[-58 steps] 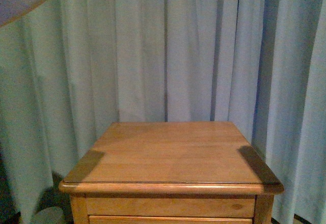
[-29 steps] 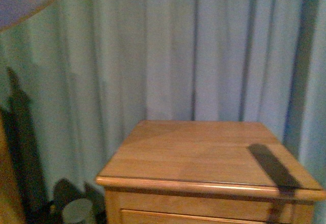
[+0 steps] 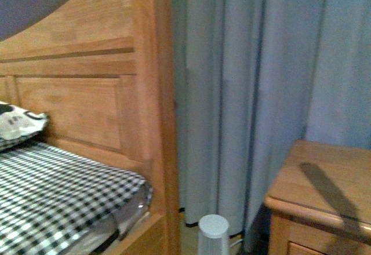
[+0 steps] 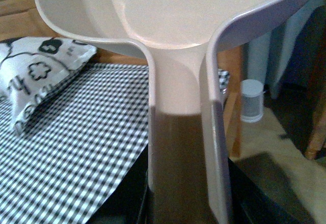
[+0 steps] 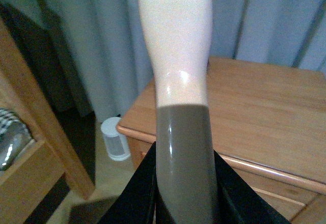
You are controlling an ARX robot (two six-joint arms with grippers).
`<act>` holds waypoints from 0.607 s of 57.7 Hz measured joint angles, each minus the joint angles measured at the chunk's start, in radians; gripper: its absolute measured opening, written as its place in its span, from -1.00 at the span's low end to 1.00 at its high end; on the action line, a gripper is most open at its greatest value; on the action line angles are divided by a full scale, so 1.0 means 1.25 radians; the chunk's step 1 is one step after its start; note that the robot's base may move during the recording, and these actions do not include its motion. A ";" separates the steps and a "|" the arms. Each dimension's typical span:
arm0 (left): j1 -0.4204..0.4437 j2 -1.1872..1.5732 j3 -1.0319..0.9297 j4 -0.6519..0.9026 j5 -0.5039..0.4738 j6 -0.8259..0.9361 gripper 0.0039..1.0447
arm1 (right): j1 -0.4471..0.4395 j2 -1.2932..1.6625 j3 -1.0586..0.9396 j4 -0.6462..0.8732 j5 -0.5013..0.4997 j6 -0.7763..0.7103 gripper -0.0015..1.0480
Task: Clean up trash
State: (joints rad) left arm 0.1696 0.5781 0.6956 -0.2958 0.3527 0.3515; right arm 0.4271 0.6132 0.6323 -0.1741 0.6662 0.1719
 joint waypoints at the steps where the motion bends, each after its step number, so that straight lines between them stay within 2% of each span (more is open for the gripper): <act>1: 0.000 0.000 0.000 0.000 0.000 0.000 -0.49 | 0.000 0.000 0.000 0.000 0.000 0.000 -0.60; 35: 0.000 -0.001 -0.002 0.000 -0.001 0.000 -0.50 | -0.001 0.001 -0.002 0.000 -0.002 0.000 -0.60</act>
State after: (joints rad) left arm 0.1696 0.5774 0.6933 -0.2958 0.3515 0.3515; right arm 0.4263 0.6144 0.6300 -0.1745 0.6636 0.1719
